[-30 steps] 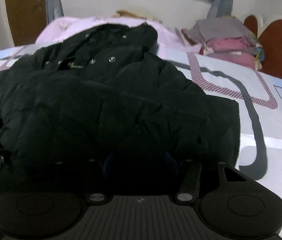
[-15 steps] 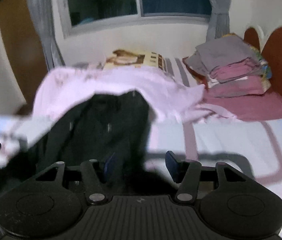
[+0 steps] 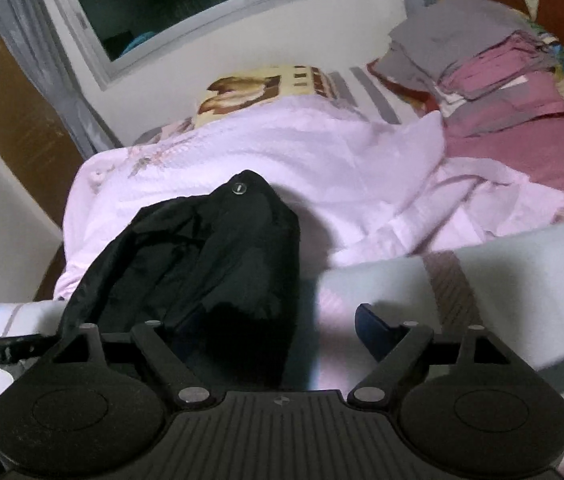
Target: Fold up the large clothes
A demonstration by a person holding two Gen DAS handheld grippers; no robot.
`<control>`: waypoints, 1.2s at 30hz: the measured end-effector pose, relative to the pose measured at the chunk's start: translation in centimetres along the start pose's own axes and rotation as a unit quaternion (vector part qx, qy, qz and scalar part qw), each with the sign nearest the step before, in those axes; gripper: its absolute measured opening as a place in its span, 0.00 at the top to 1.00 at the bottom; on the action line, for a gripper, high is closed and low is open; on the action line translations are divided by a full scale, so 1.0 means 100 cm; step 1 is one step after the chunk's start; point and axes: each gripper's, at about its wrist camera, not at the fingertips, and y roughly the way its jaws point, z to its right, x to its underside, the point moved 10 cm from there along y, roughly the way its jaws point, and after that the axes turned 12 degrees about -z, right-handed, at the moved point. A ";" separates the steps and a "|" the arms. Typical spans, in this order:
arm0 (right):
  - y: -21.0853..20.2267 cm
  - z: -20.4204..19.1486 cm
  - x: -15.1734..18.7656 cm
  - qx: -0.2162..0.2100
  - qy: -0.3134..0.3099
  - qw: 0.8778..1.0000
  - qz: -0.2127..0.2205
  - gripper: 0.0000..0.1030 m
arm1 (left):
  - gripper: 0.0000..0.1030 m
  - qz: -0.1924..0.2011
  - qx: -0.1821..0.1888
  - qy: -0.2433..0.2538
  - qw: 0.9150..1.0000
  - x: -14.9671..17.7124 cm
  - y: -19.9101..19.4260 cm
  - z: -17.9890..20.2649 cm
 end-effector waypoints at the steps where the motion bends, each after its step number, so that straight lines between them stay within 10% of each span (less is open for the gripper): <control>1: 0.005 0.001 -0.001 -0.002 0.001 1.000 -0.003 0.22 | 0.28 -0.008 0.016 -0.004 1.000 -0.005 0.006 -0.001; 5: 0.020 0.002 -0.003 -0.017 -0.003 1.000 -0.011 0.27 | 0.36 -0.018 0.053 -0.019 0.998 -0.023 0.017 -0.001; 6: 0.022 0.001 -0.002 -0.023 -0.004 1.000 -0.015 0.45 | 0.41 -0.022 0.054 -0.017 0.998 -0.025 0.019 0.002; 8: 0.023 -0.006 -0.001 -0.031 -0.011 0.999 -0.021 0.68 | 0.90 -0.037 0.071 0.003 0.997 -0.025 0.024 0.016; 11: 0.011 -0.017 -0.005 -0.022 -0.026 0.999 -0.007 0.89 | 1.00 -0.004 0.026 0.073 0.997 -0.024 0.014 0.037; 19: -0.095 -0.075 0.002 -0.033 -0.110 0.990 0.087 0.94 | 1.00 0.133 0.087 0.094 0.983 -0.004 -0.084 0.060; 26: -0.195 -0.120 0.095 -0.032 -0.178 0.973 0.144 0.94 | 1.00 0.214 0.087 0.142 0.963 0.093 -0.180 0.075; 30: -0.217 -0.123 0.186 -0.022 -0.205 0.972 0.110 0.94 | 0.98 0.194 0.046 0.181 0.963 0.177 -0.196 0.076; 32: -0.220 -0.112 0.237 0.009 -0.218 0.972 0.086 0.93 | 0.82 0.154 0.020 0.194 0.969 0.227 -0.189 0.069; 34: -0.225 -0.090 0.292 0.027 -0.206 0.976 0.057 0.59 | 0.69 0.111 -0.044 0.211 0.970 0.277 -0.178 0.051; 36: -0.233 -0.069 0.320 0.033 -0.169 0.984 0.045 0.55 | 0.68 0.089 -0.057 0.192 0.976 0.309 -0.178 0.028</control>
